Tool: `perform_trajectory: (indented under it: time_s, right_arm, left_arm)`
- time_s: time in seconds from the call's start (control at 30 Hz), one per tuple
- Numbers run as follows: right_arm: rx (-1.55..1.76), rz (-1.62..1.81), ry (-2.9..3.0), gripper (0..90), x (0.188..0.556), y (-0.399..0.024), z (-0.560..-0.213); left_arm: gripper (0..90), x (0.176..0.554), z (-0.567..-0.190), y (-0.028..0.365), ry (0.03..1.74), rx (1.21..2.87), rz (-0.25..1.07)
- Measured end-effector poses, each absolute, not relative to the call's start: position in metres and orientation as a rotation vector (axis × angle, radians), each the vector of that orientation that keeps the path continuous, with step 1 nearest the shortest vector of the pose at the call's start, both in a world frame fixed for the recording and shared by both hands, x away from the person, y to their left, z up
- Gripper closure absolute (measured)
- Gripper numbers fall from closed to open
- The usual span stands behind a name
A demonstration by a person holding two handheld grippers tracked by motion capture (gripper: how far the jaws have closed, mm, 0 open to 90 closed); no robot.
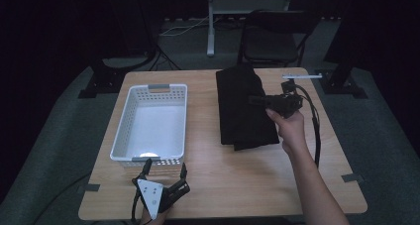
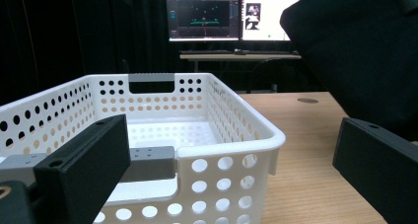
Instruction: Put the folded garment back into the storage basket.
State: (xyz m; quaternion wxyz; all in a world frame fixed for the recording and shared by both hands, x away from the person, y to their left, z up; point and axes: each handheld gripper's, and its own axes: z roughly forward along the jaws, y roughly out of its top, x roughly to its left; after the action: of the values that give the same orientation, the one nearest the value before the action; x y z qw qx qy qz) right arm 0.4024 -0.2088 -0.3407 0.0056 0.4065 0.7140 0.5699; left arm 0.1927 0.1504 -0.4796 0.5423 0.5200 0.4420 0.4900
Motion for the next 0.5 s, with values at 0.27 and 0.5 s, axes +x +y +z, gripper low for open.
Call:
perform_trajectory:
  time_s: [0.27,0.5]
  right_arm:
    - [1.239,1.827,2.257,68.8,0.406,-0.183,-0.334]
    - [1.199,1.837,2.296,68.9,0.408,-0.161,-0.326]
  left_arm:
    - [2.2,0.193,-0.48,0.15,1.049,1.234,1.164]
    - [2.2,0.193,-0.48,0.15,1.049,1.234,1.164]
